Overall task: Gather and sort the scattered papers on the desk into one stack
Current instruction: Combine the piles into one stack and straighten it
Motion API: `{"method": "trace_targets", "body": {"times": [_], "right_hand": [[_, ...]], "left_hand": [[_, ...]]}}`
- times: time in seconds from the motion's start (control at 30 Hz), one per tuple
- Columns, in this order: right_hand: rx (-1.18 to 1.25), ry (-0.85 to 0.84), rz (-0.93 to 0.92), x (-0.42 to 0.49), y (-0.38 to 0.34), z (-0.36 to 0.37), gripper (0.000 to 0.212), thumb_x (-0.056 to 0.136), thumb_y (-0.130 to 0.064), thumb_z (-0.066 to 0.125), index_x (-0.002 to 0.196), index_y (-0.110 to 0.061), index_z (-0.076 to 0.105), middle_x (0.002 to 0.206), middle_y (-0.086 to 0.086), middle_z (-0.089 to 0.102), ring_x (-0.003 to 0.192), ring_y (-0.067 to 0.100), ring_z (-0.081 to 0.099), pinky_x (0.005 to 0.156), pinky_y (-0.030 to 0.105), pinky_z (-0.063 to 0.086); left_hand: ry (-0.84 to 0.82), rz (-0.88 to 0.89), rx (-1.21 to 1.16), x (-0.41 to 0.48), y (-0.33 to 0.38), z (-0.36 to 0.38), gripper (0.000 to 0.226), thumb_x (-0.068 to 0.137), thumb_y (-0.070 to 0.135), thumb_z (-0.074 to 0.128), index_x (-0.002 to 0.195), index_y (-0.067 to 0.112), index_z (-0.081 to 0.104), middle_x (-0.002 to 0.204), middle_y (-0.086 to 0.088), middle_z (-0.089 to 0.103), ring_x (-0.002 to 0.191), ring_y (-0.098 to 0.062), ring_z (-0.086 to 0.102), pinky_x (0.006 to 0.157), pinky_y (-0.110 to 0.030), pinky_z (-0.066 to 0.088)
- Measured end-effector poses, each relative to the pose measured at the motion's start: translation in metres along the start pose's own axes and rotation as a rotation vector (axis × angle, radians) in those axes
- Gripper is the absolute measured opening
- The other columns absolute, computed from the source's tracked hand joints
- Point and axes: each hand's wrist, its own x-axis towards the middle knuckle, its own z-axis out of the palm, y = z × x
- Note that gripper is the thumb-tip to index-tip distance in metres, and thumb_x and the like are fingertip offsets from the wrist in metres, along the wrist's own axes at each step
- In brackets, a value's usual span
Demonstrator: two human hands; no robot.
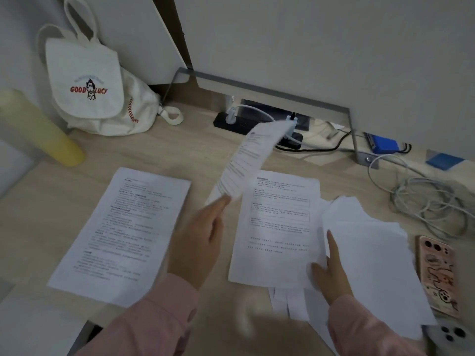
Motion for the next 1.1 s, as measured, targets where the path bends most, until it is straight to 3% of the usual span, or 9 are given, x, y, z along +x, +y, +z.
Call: {"method": "trace_targets", "body": {"times": [0.13,0.33,0.4,0.47,0.6,0.73,0.87,1.0,1.1], "right_hand": [[0.082,-0.153,-0.044,-0.010,0.002,0.008,0.047,0.085,0.013,0.040,0.115,-0.020,0.056,0.119,0.006,0.051,0.110,0.022,0.047,0.088,0.023,0.039],[0.730,-0.356,0.235,-0.015,0.022,0.020,0.038,0.067,-0.002,0.059,0.104,0.008,0.058,0.107,0.024,0.060,0.095,0.036,0.058,0.081,0.036,0.051],[0.819,-0.397,0.279,-0.017,0.026,0.024,0.049,0.067,-0.009,0.067,0.109,0.013,0.058,0.114,0.028,0.060,0.106,0.039,0.057,0.096,0.046,0.045],[0.754,-0.286,0.298,-0.017,0.031,0.028,0.029,0.078,-0.010,0.065,0.099,0.009,0.062,0.100,0.026,0.064,0.093,0.036,0.061,0.085,0.042,0.051],[0.501,-0.092,0.295,-0.015,0.041,0.029,0.016,0.089,-0.007,0.053,0.092,0.004,0.065,0.098,0.026,0.066,0.090,0.037,0.062,0.084,0.047,0.050],[0.253,-0.142,0.226,-0.021,0.038,0.018,0.026,0.091,-0.020,0.053,0.070,-0.006,0.055,0.072,0.009,0.058,0.064,0.017,0.053,0.058,0.023,0.042],[0.147,-0.062,0.222,-0.019,0.042,0.011,0.049,0.091,-0.035,0.051,0.077,0.010,0.063,0.084,0.025,0.066,0.071,0.021,0.054,0.064,0.027,0.040],[0.171,-0.098,0.187,-0.020,0.037,0.008,0.038,0.093,-0.035,0.047,0.083,-0.003,0.066,0.079,0.002,0.064,0.079,0.019,0.058,0.074,0.027,0.042],[0.238,-0.118,0.124,-0.023,0.040,0.012,0.019,0.091,-0.016,0.052,0.075,-0.008,0.058,0.076,0.004,0.057,0.077,0.019,0.052,0.061,0.018,0.042]], "left_hand": [[-0.284,0.129,0.059,-0.024,0.007,0.041,0.034,0.083,0.025,0.046,0.103,0.020,0.072,0.106,0.006,0.073,0.094,-0.002,0.068,0.075,-0.014,0.053],[-0.576,0.252,0.137,-0.067,-0.002,0.096,0.022,0.068,0.029,0.066,0.088,0.027,0.075,0.095,0.014,0.074,0.089,0.001,0.069,0.078,-0.015,0.053],[-0.651,0.221,0.091,-0.080,-0.001,0.100,0.025,0.075,0.028,0.059,0.096,0.028,0.073,0.106,0.015,0.071,0.095,0.002,0.067,0.079,-0.013,0.051],[-0.751,0.149,0.091,-0.083,0.000,0.102,0.037,0.092,0.028,0.041,0.125,0.026,0.057,0.137,0.014,0.051,0.121,-0.001,0.052,0.096,-0.016,0.042],[-0.715,0.015,0.100,-0.076,-0.017,0.102,0.046,0.096,0.041,0.036,0.141,0.030,0.033,0.154,0.014,0.022,0.140,-0.004,0.022,0.112,-0.019,0.018],[-0.523,-0.206,0.179,-0.048,-0.042,0.093,0.060,0.091,0.041,0.047,0.144,0.024,0.025,0.156,0.003,0.016,0.143,-0.016,0.019,0.114,-0.030,0.023],[-0.522,-0.354,0.315,-0.040,-0.060,0.089,0.071,0.082,0.043,0.059,0.141,0.018,0.027,0.146,-0.005,0.031,0.134,-0.023,0.030,0.103,-0.035,0.034],[-0.513,-0.488,0.274,-0.046,-0.066,0.092,0.056,0.078,0.041,0.065,0.120,0.013,0.043,0.124,-0.006,0.048,0.116,-0.025,0.044,0.091,-0.035,0.041],[-0.508,-0.678,0.127,-0.046,-0.070,0.092,0.043,0.082,0.035,0.060,0.114,0.009,0.048,0.117,-0.007,0.053,0.109,-0.028,0.051,0.089,-0.041,0.046]]}}
